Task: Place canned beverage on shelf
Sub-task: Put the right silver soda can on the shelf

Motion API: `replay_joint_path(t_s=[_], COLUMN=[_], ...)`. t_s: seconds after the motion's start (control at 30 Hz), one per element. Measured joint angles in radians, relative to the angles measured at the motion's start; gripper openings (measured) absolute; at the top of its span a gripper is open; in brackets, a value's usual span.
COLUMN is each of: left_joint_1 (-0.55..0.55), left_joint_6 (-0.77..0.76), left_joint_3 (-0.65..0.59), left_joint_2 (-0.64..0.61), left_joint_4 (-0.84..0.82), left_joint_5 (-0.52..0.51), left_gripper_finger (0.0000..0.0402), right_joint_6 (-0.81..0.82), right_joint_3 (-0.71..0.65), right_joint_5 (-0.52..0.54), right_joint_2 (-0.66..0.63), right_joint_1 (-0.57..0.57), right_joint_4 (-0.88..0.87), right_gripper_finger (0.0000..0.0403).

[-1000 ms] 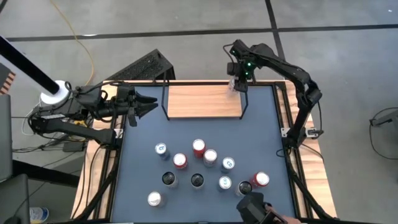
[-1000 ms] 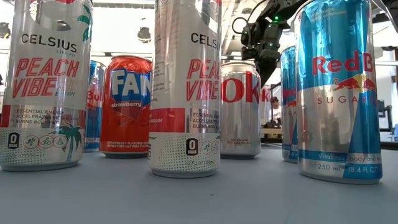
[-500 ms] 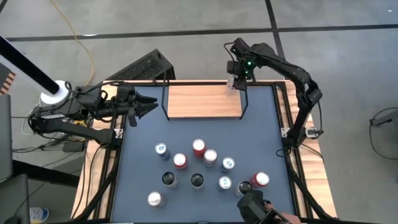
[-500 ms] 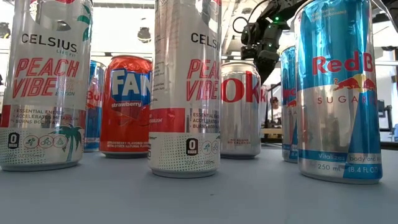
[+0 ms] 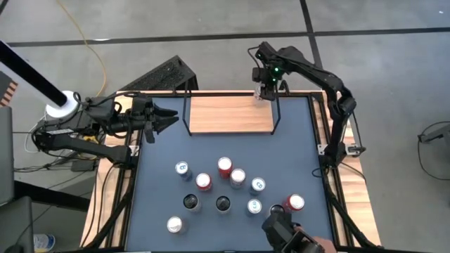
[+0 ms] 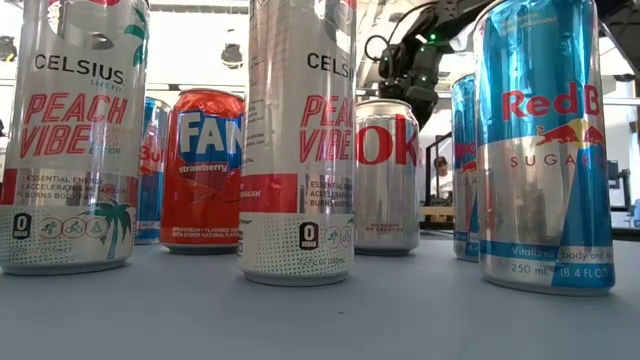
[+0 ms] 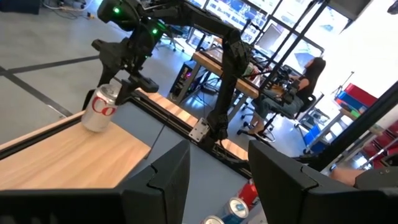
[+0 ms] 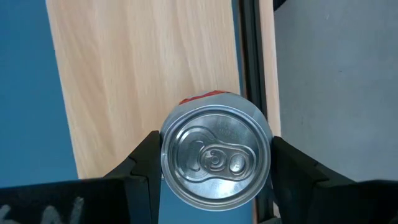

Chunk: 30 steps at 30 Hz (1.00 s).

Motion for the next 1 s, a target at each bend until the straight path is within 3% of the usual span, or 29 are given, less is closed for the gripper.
replay_joint_path(t_s=[1.0], left_joint_1=[0.0], left_joint_6=[-0.002], left_joint_3=[0.0], left_joint_2=[0.0], left_joint_4=[0.0], left_joint_5=[0.009], left_gripper_finger=[0.0152], right_joint_6=[0.032], right_joint_3=[0.017], right_joint_5=[-0.029], right_joint_2=[0.055], right_joint_1=[-0.02], right_joint_4=[-0.072], right_gripper_finger=[0.0214])
